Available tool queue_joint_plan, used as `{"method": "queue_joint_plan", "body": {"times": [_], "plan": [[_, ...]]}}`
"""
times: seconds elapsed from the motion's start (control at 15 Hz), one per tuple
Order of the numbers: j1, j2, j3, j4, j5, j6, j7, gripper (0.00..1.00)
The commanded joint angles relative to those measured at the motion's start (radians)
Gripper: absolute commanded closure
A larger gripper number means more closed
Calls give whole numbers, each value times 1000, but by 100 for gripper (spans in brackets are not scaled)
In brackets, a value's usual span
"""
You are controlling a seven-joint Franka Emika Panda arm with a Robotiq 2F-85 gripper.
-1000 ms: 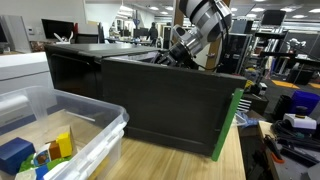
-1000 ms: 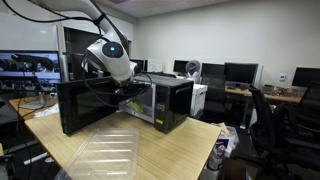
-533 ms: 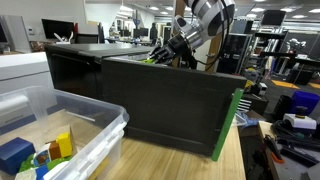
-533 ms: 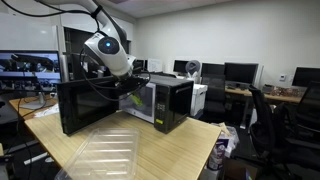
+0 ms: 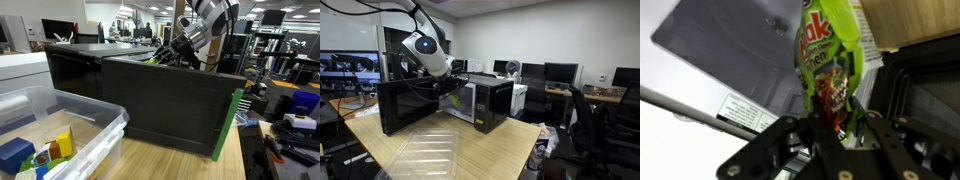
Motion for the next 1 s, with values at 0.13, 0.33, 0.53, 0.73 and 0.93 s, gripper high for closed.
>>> {"method": "queue_joint_plan", "body": {"times": [0.13, 0.33, 0.53, 0.73, 0.93], "plan": [[-23, -52, 10, -74, 17, -6, -10, 93], [-22, -64, 14, -60, 21, -15, -10, 93], [-23, -100, 16, -58, 55, -29, -9, 93], [-25, -118, 18, -88, 57, -13, -10, 93], [-27, -120, 18, -120, 67, -8, -10, 40]]}}
